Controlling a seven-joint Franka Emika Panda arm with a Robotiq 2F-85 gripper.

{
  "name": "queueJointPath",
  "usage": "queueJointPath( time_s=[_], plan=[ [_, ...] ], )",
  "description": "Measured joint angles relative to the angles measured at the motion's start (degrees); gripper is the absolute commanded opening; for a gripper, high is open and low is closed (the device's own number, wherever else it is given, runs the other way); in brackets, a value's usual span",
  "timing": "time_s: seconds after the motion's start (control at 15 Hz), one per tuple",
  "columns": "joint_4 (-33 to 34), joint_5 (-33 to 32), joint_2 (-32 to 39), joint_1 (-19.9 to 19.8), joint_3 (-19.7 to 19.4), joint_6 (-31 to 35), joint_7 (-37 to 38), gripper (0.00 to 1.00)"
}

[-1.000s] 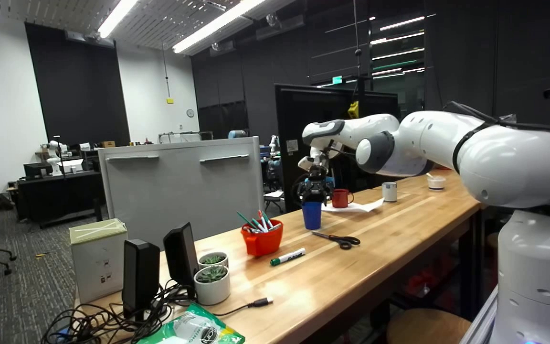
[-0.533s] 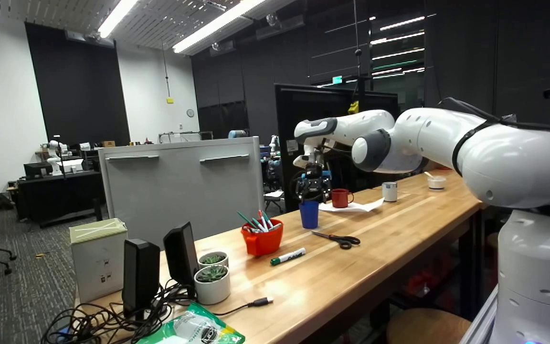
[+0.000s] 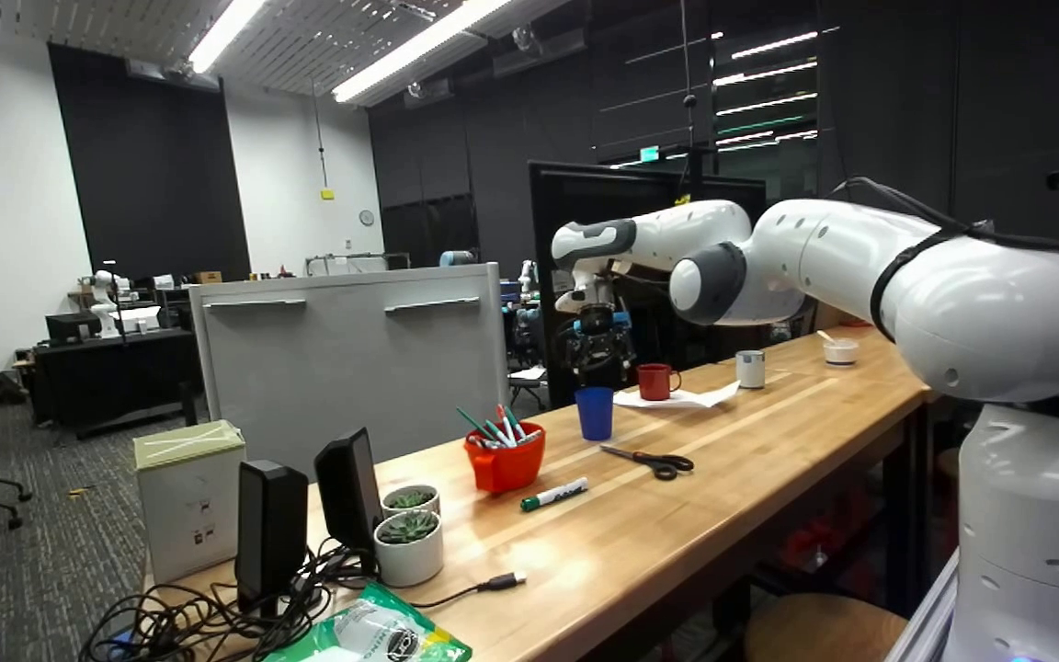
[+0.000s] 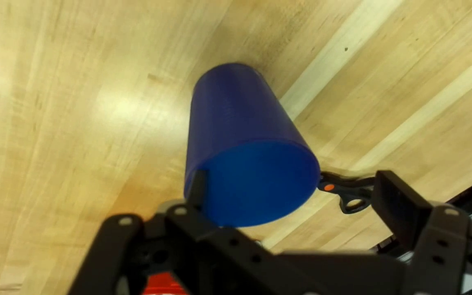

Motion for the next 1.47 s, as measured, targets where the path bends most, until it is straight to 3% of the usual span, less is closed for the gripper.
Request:
queueJointPath(
  time_s=[0.67, 0.93, 1.33, 1.47],
  plan=[
    [-0.16, -6.11, -0.37, 4.5, -4.09, 22.89, 1.02, 1.0],
    [-0.24, -8.53, -0.37, 6.62, -4.87, 23.42, -2.0, 1.0],
    [-0.38, -10.38, -0.55, 9.1, -5.23, 19.56, -14.92, 1.0],
    [-0.79, -18.95, -0.92, 9.74, 2.83, 17.6, -14.23, 1.0]
  ],
)
